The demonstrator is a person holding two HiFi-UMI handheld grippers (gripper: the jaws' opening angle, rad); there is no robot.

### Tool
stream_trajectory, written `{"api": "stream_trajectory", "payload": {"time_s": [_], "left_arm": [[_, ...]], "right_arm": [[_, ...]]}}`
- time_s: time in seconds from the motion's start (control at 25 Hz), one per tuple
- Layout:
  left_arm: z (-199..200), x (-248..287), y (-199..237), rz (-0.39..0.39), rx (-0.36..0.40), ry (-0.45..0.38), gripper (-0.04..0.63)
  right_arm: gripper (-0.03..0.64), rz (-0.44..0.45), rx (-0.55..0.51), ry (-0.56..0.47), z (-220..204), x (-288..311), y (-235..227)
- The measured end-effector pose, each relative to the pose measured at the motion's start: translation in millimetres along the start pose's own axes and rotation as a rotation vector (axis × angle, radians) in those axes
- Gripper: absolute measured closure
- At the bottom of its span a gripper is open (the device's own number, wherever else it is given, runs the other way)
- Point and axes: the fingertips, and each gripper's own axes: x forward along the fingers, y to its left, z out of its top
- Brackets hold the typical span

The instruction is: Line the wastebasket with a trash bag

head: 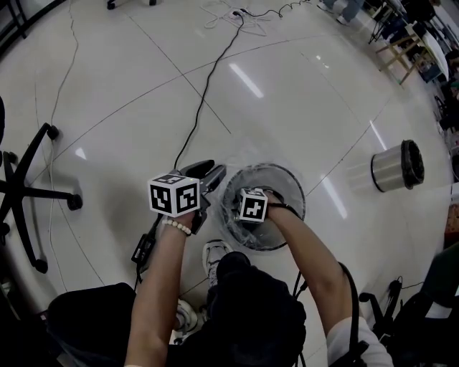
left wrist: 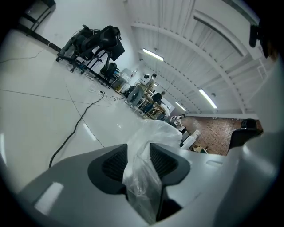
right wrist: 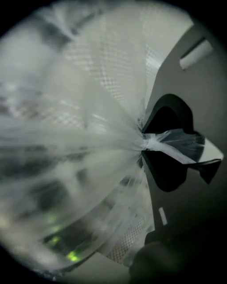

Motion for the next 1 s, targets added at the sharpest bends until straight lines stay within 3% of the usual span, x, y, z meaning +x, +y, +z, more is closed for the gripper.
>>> {"api": "stream_trajectory", "payload": {"time_s": [0.08, 0.16, 0.24, 0.48, 0.6, 0.72, 0.84, 0.88, 0.92, 1.0], "left_arm": [[2.2, -2.0, -1.7, 0.013, 0.016, -0.004, 0.425], [6.8, -4.4, -5.3, 0.017, 0.024, -0.018, 0.428], [10.9, -6.2, -8.4, 0.022, 0.036, -0.026, 0.43], [10.8, -7.3, -21.2, 0.029, 0.075, -0.012, 0.43], [11.7, -8.5, -19.7, 0.043, 0.08, -0.007, 0.43], [7.7, -9.2, -13.7, 0.059, 0.069, 0.01, 0.43], [4.8, -9.4, -10.2, 0.058, 0.06, 0.02, 0.425], [3.8, -10.4, -9.6, 0.056, 0.057, 0.021, 0.419], [2.9, -11.3, -8.8, 0.056, 0.058, 0.021, 0.417], [3.3, -13.4, -8.4, 0.057, 0.061, 0.008, 0.413]], "right_arm": [[0.464, -0.004, -0.009, -0.016, 3.5, -19.1, 5.4], [0.46, -0.034, -0.051, 0.024, -0.5, -35.6, 9.4], [0.615, -0.092, -0.119, 0.075, -2.9, -49.4, 10.9], [0.615, -0.139, -0.319, 0.124, 26.4, -60.3, 33.4], [0.617, -0.125, -0.296, 0.164, 23.0, -80.0, 29.6], [0.615, -0.136, -0.194, 0.025, 29.1, -136.4, 29.6], [0.614, -0.298, -0.219, -0.079, 31.8, -206.6, 18.9], [0.575, -0.367, -0.214, -0.112, 31.6, -227.2, 10.3], [0.483, -0.424, -0.198, -0.139, 30.0, -244.5, 0.5], [0.465, -0.508, -0.167, -0.166, 23.6, -266.4, -19.8]]}}
